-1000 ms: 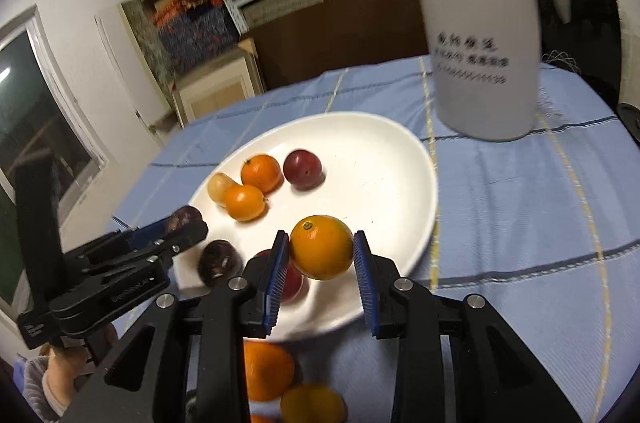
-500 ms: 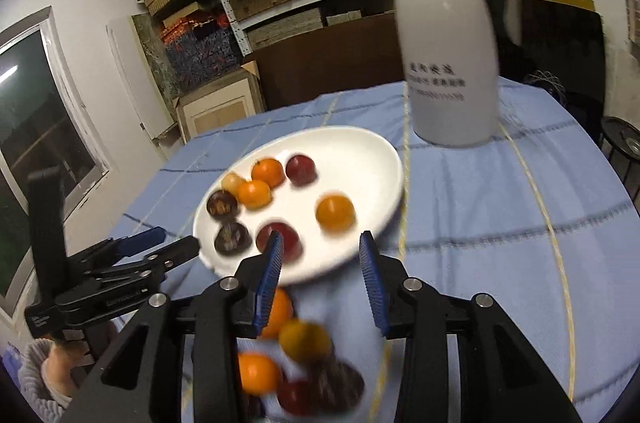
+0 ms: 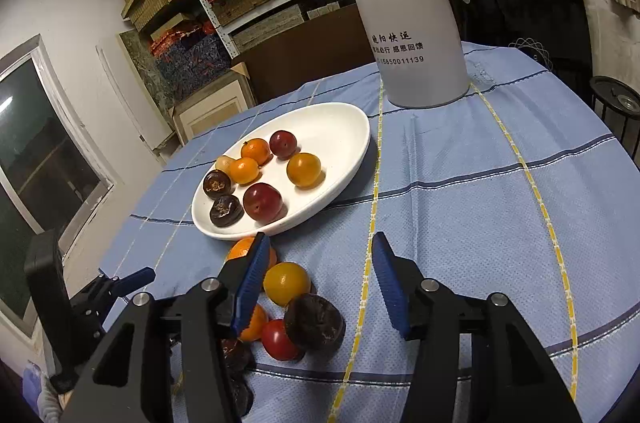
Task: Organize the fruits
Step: 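Move the left tool to another dark brown fruit while the right tool approaches a yellow tangerine, then carry a dark brown fruit to the plate with the left tool while the right tool carries another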
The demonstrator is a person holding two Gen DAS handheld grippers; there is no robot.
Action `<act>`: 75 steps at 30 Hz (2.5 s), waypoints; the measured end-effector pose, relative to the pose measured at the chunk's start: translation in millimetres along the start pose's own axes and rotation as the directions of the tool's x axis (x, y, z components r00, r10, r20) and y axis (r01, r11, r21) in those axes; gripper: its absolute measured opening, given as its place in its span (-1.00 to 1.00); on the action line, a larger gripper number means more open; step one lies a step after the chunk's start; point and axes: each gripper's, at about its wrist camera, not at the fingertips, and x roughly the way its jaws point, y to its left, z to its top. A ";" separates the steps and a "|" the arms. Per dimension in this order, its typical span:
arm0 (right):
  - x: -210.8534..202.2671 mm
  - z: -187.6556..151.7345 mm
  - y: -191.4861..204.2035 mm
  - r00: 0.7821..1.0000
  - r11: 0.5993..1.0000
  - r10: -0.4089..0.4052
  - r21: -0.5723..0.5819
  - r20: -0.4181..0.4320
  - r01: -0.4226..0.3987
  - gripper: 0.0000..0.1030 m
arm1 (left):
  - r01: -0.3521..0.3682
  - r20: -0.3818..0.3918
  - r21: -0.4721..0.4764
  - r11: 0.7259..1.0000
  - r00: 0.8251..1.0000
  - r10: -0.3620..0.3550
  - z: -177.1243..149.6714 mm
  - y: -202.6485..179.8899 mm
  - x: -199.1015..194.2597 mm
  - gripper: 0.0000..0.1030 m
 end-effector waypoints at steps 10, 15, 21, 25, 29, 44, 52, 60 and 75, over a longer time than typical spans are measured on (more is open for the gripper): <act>-3.0 -1.6 5.2 1.000 1.000 0.016 -0.019 0.002 -0.016 0.04 | -0.063 0.070 -0.137 0.989 0.995 0.073 -12.3 45.5 -32.2 0.81; -0.8 -2.4 4.7 1.000 1.000 0.007 -0.019 -0.005 -0.007 0.04 | -0.057 0.075 0.063 0.996 0.996 0.052 -14.4 -4.8 -28.4 0.81; -0.6 -2.4 4.5 1.000 1.000 0.009 -0.023 -0.008 -0.009 0.04 | -0.055 0.021 0.150 0.987 0.998 0.052 -17.1 -25.1 -12.2 0.70; -0.7 -3.5 6.1 1.000 0.999 0.012 -0.034 -0.014 -0.012 0.04 | 0.010 -0.029 0.095 0.995 1.000 -0.007 -18.3 -15.6 -4.1 0.49; 0.9 -6.1 6.5 1.000 0.999 0.011 -0.037 -0.029 -0.013 0.04 | 0.095 -0.060 0.046 0.994 0.994 -0.092 -17.7 -8.7 2.5 0.23; 3.7 -25.9 -4.0 0.983 0.994 0.111 0.041 -0.147 -0.106 -0.19 | 0.143 -0.083 0.020 0.990 0.987 -0.141 -15.4 -7.4 11.3 -0.20; 20.8 -36.6 5.9 0.979 0.998 0.048 -0.022 -0.200 -0.053 -0.26 | 0.138 -0.095 0.023 0.990 0.986 -0.135 -15.9 -7.8 13.9 -0.20; 23.9 -36.3 5.9 0.986 0.997 0.006 -0.072 -0.169 -0.019 -0.38 | 0.130 -0.094 0.030 0.991 0.988 -0.126 -16.0 -9.1 14.2 -0.21; 2.0 -31.1 24.9 0.996 0.977 -0.067 -0.206 -0.054 0.055 -0.57 | 0.088 -0.040 0.027 0.996 0.995 -0.087 -12.2 -8.4 3.4 -0.21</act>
